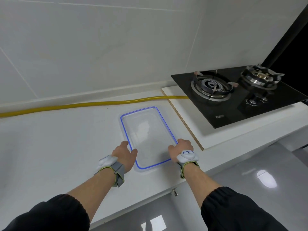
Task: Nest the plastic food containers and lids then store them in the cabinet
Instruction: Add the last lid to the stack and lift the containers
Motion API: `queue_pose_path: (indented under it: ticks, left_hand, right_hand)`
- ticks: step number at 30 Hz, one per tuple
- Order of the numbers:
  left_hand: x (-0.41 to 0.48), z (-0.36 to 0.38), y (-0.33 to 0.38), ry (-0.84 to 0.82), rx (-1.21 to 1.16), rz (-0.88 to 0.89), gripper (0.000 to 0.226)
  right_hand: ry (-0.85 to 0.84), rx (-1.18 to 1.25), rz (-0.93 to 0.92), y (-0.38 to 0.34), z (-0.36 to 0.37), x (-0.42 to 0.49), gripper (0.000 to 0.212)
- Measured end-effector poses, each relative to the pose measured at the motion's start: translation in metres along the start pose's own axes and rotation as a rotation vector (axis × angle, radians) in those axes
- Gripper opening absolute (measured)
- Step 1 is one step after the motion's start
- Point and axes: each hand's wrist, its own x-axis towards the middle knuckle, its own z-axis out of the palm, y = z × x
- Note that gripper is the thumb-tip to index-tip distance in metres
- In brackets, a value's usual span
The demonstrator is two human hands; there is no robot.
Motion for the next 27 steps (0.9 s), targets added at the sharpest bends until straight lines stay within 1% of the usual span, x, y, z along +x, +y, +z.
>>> queue_pose_path:
  ticks: [3, 5, 9, 14, 16, 17, 19, 23, 27]
  left_hand:
    - [0.005, 0.008, -0.001, -0.008, -0.026, -0.024, 0.059]
    - [0.008, 0.012, -0.002, -0.023, -0.05, -0.041, 0.062]
    - [0.011, 0.019, -0.004, -0.049, -0.056, -0.064, 0.065]
    - [0.008, 0.02, -0.005, -0.085, -0.055, -0.077, 0.066]
    - [0.006, 0.02, -0.004, -0.085, -0.028, -0.071, 0.065]
    - [-0.002, 0.015, -0.017, -0.076, -0.017, -0.087, 0.063]
    - [-0.002, 0.013, -0.016, -0.052, 0.009, -0.078, 0.056]
    - [-0.002, 0.003, -0.016, -0.006, 0.015, -0.085, 0.048]
    - [-0.003, -0.01, -0.019, 0.034, 0.017, -0.091, 0.049]
  right_hand:
    - [-0.063, -0.023, 0.018, 0.003, 0.002, 0.008, 0.046]
    - [-0.095, -0.038, 0.03, 0.004, 0.004, 0.012, 0.044]
    - [-0.098, -0.069, 0.043, 0.005, 0.01, 0.017, 0.04]
    - [-0.131, -0.034, 0.065, 0.006, 0.013, 0.022, 0.039]
    - [-0.13, -0.029, 0.067, 0.009, 0.013, 0.021, 0.035]
    - [-0.141, -0.036, 0.048, 0.005, 0.021, 0.011, 0.03]
    - [-0.124, -0.016, 0.037, 0.007, 0.021, 0.01, 0.021]
    - [-0.083, 0.009, 0.009, 0.0, 0.018, 0.005, 0.024]
    - [-0.05, 0.086, -0.044, -0.012, 0.021, -0.002, 0.024]
